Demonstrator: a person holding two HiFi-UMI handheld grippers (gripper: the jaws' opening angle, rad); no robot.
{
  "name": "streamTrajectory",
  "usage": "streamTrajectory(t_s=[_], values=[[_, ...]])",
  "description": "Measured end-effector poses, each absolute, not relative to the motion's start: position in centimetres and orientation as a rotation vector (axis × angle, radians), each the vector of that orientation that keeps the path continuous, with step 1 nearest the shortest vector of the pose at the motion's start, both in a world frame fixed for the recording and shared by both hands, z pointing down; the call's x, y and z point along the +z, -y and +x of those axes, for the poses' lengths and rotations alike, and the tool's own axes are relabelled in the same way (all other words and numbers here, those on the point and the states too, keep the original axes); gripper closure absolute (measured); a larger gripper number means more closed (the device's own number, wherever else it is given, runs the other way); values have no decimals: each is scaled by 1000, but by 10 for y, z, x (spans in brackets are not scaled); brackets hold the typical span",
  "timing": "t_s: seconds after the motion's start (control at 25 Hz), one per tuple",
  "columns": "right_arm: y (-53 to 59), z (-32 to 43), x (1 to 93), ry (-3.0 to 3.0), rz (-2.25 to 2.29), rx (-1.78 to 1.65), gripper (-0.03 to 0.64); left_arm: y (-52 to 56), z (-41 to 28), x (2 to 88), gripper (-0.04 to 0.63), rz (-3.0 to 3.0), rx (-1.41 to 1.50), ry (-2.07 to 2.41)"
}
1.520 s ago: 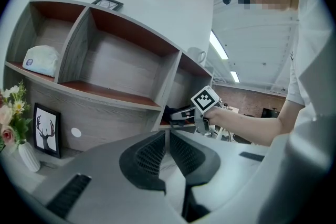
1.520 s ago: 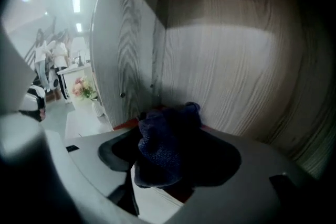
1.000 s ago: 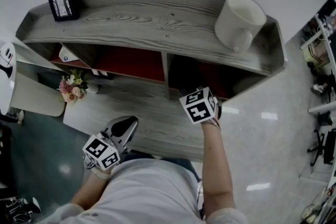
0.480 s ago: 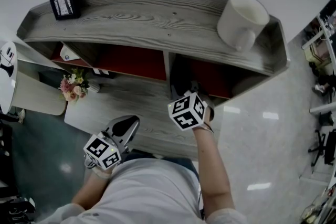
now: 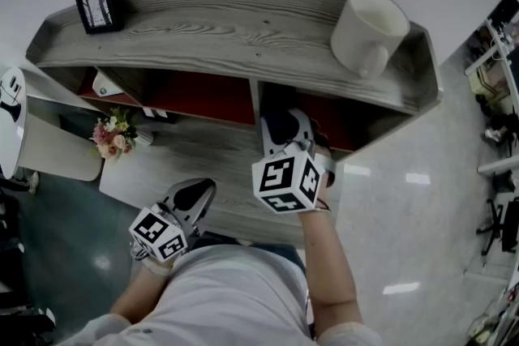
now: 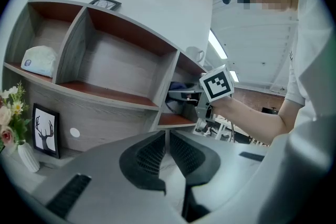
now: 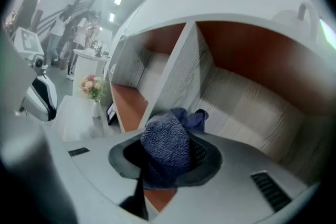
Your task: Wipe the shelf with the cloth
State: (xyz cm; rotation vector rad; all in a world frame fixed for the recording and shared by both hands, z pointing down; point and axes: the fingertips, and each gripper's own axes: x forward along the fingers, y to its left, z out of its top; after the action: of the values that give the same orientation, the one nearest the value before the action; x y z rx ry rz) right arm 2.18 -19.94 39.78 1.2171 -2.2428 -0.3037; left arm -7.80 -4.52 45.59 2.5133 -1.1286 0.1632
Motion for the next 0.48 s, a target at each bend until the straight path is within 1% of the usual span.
streamTrajectory(t_s=[0.32, 0.48], values=[[192, 22, 314, 2292, 1400, -487, 499, 44, -79, 455, 558, 2516, 160, 1132], [190, 23, 290, 2307, 1476, -558, 499, 44, -80, 454, 558, 2514, 159, 1136]])
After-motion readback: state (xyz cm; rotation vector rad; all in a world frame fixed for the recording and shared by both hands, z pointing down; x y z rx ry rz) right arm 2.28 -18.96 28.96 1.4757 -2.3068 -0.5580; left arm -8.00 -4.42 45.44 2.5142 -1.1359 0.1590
